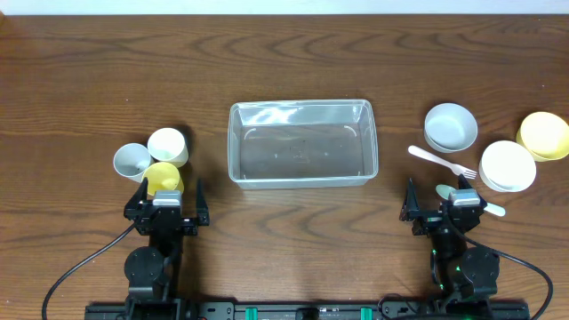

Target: Pack container

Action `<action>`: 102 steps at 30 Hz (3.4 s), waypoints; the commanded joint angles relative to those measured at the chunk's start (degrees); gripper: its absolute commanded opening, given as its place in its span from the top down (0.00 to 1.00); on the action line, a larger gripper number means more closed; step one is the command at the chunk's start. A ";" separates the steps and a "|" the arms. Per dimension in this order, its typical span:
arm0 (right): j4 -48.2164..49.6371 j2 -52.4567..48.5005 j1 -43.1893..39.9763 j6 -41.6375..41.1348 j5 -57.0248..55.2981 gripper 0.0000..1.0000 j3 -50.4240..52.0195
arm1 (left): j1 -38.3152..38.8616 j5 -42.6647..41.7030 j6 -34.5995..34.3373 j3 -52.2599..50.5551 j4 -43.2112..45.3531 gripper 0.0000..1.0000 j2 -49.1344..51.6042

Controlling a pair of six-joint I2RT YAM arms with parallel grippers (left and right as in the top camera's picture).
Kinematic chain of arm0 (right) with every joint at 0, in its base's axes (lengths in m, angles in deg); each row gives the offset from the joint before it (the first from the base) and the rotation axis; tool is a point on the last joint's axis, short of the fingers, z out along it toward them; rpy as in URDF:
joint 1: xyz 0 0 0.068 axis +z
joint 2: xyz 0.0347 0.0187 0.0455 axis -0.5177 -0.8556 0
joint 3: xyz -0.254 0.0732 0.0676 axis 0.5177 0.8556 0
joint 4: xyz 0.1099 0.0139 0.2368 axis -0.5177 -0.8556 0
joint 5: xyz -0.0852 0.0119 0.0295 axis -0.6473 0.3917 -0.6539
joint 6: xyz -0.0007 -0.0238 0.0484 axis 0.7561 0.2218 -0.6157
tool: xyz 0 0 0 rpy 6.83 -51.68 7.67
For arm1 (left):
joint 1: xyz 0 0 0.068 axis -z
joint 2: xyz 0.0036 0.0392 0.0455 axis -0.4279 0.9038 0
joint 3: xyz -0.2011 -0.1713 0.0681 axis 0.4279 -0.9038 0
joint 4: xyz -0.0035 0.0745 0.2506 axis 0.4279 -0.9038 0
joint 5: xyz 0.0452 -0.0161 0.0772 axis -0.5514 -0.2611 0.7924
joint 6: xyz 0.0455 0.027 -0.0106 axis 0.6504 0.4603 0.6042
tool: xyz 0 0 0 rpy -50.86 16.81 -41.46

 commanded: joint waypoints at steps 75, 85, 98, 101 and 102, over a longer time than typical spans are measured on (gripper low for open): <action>-53.68 -83.78 0.59 -8.59 4.26 0.01 -62.64 | -0.17 1.09 -14.14 70.75 -62.79 0.11 98.49; -54.55 -83.78 0.59 -8.59 4.26 0.01 -62.64 | -0.17 1.16 -14.08 70.23 -62.20 0.46 103.89; -55.19 -83.78 0.59 -8.59 4.26 0.01 -62.64 | -0.17 1.16 -14.12 70.23 -63.34 0.94 103.86; -55.17 -83.78 0.59 -8.59 4.26 0.01 -62.62 | -0.11 1.11 -14.62 70.31 -63.82 0.94 103.65; -55.17 -83.78 0.59 -8.59 4.26 0.01 -62.64 | -0.04 1.09 -15.13 70.47 -64.06 0.94 103.41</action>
